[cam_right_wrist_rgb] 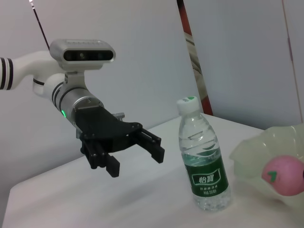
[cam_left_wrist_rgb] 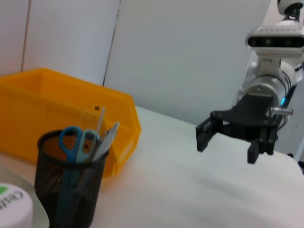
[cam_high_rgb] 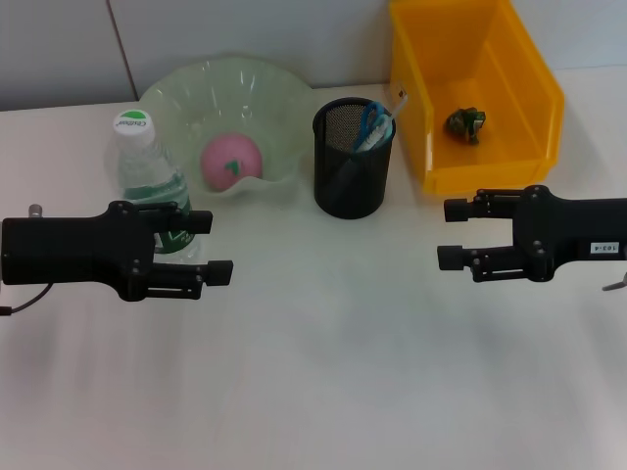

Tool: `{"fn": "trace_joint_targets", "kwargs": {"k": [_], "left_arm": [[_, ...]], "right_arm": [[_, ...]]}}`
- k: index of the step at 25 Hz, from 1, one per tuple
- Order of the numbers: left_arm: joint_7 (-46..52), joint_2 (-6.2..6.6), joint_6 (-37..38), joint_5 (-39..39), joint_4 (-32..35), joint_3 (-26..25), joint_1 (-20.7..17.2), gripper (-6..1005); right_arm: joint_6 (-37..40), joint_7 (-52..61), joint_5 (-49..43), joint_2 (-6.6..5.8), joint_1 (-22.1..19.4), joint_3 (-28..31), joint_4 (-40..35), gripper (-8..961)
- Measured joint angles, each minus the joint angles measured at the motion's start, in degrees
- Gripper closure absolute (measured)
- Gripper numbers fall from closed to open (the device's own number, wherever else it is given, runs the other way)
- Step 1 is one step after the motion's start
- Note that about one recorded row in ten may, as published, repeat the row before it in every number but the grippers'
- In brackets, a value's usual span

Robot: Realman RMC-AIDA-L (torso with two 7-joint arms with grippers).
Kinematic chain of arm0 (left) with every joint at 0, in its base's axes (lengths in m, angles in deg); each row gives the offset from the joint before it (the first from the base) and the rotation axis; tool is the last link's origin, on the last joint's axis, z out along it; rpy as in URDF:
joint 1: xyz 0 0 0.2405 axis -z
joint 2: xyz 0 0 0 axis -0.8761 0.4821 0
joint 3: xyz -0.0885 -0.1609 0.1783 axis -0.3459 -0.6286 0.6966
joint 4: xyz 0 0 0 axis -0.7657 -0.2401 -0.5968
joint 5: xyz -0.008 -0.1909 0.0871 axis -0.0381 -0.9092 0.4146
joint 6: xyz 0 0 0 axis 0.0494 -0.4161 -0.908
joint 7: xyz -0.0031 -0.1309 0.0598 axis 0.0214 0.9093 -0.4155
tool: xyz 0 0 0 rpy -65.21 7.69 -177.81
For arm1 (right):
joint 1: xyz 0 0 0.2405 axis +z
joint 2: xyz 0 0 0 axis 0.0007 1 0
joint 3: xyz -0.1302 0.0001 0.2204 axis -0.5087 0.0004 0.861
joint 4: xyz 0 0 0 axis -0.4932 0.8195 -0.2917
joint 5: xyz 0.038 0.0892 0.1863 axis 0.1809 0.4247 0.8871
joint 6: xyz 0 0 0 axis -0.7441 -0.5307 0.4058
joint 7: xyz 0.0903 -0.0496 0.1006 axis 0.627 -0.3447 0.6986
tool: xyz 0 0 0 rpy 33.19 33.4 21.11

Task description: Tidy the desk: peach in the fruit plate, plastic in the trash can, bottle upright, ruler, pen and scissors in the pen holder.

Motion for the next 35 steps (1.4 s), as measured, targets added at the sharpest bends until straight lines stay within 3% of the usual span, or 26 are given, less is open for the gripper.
{"fn": "trace_joint_targets", "kwargs": {"k": [35], "left_arm": [[-0.82, -0.50, -2.60, 2.97, 0.07, -0.59, 0.55, 181]], "right_arm": [[-0.72, 0.02, 0.20, -0.39, 0.11, 0.22, -0.50, 185]]}}
